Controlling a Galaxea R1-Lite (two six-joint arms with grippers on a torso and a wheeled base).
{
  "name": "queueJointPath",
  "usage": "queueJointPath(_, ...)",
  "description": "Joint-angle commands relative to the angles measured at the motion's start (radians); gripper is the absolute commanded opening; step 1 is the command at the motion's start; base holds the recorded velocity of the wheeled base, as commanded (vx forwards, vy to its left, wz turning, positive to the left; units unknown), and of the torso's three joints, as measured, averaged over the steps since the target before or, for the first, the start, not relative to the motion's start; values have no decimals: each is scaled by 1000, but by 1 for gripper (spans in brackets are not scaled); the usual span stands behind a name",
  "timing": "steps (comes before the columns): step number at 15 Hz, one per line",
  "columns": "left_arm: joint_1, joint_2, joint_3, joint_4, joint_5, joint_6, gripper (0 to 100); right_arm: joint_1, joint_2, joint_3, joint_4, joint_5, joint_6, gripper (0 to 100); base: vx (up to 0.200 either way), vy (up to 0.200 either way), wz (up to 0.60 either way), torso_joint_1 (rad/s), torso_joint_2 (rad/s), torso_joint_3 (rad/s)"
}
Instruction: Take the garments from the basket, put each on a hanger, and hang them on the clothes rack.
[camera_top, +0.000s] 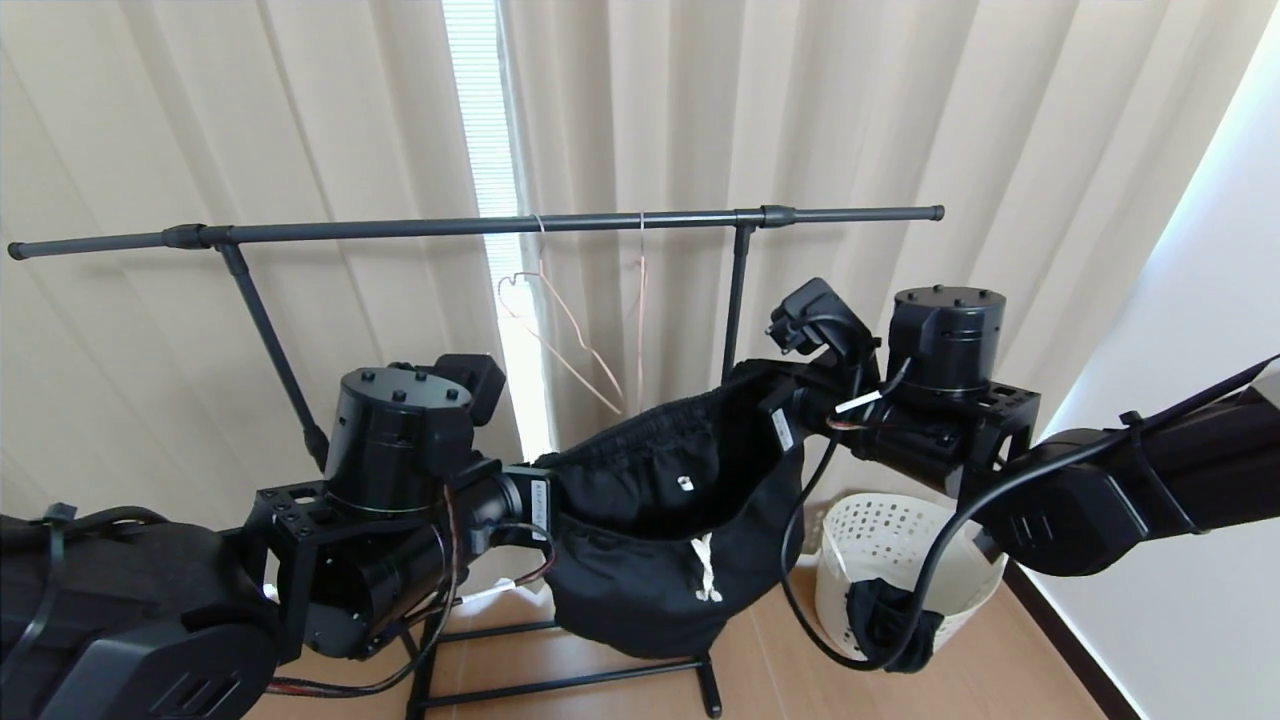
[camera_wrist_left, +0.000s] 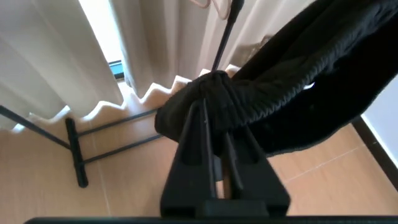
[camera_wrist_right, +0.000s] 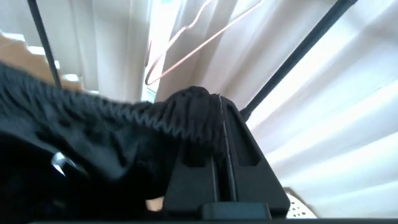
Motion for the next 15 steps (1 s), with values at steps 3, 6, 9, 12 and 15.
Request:
queueJointPath(3, 0, 11, 4, -4, -4, -2, 100, -31, -32, -7, -3, -7, -4, 0, 0, 0, 0, 0, 0, 0)
queueJointPath(6, 17, -12, 4, -9, -54, -8, 100, -33, -48, -6, -3, -17, -5, 0, 0, 0, 0, 0, 0, 0)
queueJointPath(9, 65, -138, 58, -7, -327, -13, 100, -33, -35, -16, -3, -28, -5, 0, 0, 0, 0, 0, 0, 0)
queueJointPath(12, 108, -187, 81, -6, -446, -17, 100, -31, -35, -21, -3, -45, -5, 0, 0, 0, 0, 0, 0, 0)
queueJointPath(15, 131, -98, 47, 2, -341, -19, 100, -31, -38, -19, -3, -47, -5, 0, 0, 0, 0, 0, 0, 0)
